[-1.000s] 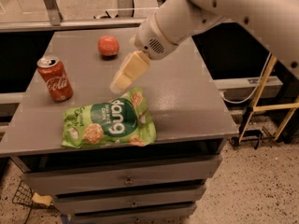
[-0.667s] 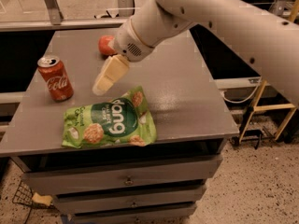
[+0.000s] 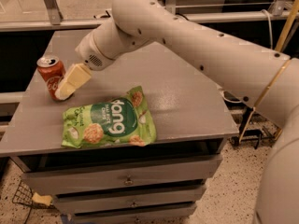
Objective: Pick coke can
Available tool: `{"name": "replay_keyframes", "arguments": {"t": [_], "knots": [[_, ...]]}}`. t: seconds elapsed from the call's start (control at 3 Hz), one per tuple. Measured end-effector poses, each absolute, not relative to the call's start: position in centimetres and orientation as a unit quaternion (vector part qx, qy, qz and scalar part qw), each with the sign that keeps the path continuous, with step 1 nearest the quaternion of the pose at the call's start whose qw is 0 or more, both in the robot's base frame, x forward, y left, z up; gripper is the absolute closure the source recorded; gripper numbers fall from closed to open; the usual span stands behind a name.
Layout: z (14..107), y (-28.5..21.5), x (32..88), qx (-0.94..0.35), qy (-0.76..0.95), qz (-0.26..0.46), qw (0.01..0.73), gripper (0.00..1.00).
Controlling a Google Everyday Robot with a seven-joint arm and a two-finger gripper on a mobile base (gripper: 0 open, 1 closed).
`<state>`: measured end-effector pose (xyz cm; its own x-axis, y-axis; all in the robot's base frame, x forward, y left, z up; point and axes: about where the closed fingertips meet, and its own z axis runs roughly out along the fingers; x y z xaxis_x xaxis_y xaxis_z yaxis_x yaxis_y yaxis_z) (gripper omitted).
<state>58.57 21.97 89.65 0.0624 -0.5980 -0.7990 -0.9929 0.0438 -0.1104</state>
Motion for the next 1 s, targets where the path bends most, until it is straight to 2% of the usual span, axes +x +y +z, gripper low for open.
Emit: {"name": "replay_keyframes", "arguments": {"t": [0.33, 0.67, 1.0], "knots": [[89.4, 24.6, 59.1, -0.631, 0.617, 0.291, 0.371, 0.00], [89.5, 26.5, 59.2, -0.627, 0.606, 0.306, 0.381, 0.18], [89.9, 27.7, 59.2, -0.621, 0.597, 0.325, 0.390, 0.49]]}}
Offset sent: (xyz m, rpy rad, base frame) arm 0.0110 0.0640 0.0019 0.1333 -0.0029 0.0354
